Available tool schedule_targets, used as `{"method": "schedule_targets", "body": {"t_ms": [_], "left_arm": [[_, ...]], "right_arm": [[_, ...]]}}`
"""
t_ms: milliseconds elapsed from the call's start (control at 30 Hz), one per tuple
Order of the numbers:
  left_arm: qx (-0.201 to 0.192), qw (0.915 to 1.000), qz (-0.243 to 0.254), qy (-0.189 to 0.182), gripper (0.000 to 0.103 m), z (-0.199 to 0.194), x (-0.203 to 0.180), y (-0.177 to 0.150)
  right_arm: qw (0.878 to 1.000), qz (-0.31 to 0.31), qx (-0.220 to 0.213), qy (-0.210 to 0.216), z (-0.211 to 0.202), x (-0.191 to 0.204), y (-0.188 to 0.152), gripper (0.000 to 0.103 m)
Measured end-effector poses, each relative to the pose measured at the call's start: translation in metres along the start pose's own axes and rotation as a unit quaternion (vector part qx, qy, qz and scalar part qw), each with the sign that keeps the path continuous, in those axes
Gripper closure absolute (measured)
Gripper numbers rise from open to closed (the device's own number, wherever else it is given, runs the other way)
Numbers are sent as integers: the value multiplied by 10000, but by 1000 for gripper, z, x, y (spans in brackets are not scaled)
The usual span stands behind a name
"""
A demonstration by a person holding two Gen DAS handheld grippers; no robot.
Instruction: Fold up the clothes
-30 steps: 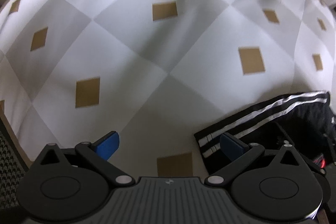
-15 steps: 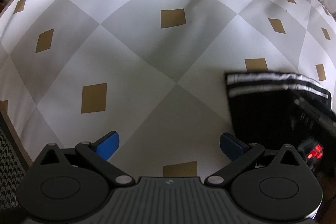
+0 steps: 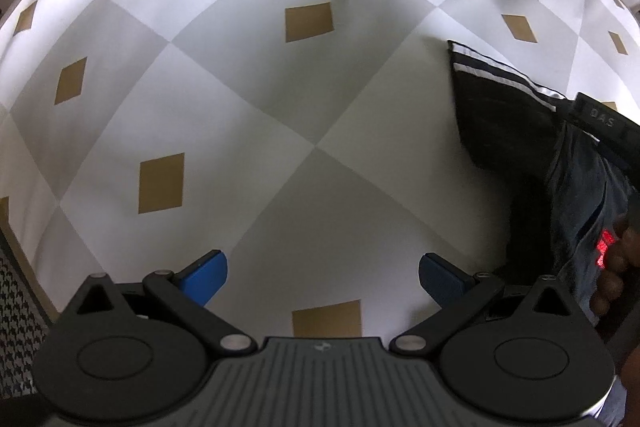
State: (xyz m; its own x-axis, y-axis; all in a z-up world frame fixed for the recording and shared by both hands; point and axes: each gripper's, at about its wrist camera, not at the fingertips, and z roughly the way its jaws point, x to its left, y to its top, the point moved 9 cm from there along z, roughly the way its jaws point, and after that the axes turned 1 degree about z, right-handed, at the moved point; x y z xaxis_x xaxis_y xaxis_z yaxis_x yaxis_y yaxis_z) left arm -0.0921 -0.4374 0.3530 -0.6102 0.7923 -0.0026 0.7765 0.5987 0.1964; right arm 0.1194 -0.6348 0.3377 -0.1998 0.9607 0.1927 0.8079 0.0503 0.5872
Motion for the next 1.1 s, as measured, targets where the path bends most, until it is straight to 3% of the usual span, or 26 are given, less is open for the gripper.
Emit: {"method": "schedule_targets", "body": {"t_ms": [167,467,667,800,900,1000,1100], "left_arm": [[-223,9991,295,-186,0,-9,-26,-1],[-693,9900,1130,-488,1,-25,-81,-12],[-809,9788,1793,-569,1,-25,-111,-25],[-893,9658,2290,-822,1,-26,-135,-37],[-933,9568,2585,-948,1,-23,-151,-45],[-946,9516,2726,-1057,1,-20,-162,-52],[-918,9460,2925,-1053,1,-15,-171,-60]], "right_arm": [[9998,84,-155,51,-36,-16,-6,33],[9992,200,140,-320,-89,-64,-46,33],[9967,552,324,-510,-113,-99,-78,32],[9939,786,446,-635,-130,-121,-100,32],[9951,541,477,-681,-146,-128,-108,32],[9977,318,367,-468,-167,-128,-107,30],[9968,3,503,-623,-177,-130,-111,30]]}}
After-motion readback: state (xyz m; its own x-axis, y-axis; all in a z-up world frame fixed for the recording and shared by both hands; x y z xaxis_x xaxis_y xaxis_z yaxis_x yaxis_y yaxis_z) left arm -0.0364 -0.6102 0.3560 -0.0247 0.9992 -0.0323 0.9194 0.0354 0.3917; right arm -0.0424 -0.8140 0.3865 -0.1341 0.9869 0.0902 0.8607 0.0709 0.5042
